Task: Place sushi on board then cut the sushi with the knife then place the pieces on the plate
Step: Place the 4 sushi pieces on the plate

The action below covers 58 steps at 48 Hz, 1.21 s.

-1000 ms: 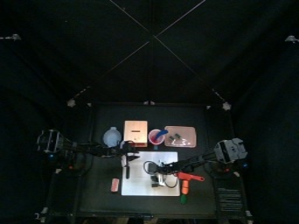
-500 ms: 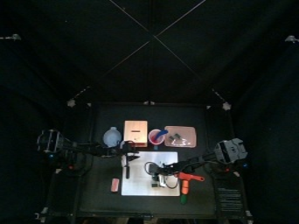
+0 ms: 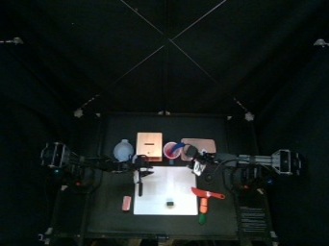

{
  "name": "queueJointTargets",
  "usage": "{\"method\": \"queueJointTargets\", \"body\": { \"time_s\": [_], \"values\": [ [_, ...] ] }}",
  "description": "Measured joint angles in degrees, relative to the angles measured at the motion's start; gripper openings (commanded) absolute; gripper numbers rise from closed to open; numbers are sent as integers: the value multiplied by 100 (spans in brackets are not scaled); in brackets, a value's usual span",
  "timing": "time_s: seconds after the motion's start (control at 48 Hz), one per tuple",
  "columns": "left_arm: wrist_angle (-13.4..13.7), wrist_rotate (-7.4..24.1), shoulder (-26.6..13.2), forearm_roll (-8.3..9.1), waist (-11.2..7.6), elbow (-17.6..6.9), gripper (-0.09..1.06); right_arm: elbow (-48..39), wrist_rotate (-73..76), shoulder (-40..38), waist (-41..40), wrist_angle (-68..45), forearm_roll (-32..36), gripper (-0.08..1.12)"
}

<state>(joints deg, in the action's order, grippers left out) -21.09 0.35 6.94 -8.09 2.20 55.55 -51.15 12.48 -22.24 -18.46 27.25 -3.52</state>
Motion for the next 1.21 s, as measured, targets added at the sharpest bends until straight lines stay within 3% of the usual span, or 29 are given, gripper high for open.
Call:
{"method": "queueJointTargets", "body": {
  "time_s": [0.167, 0.375, 0.771, 0.938, 1.208],
  "values": [
    [0, 0, 9, 0, 26, -9, 72, -70, 0, -334, -1143, 272, 396, 67],
    [-9, 0, 9, 9, 26, -9, 72, -105, -18, -62, -2013, 149, 501, 67],
    [-9, 0, 0, 0, 35, -9, 72, -105, -9, 1222, -2118, -237, 633, 67],
    [0, -9, 9, 0, 35, 0, 72, -97, -18, 1292, -2118, -264, 703, 70],
    [0, 0, 0, 26, 79, -9, 72, -70, -18, 1301, -2127, -149, 712, 85]
  ]
}}
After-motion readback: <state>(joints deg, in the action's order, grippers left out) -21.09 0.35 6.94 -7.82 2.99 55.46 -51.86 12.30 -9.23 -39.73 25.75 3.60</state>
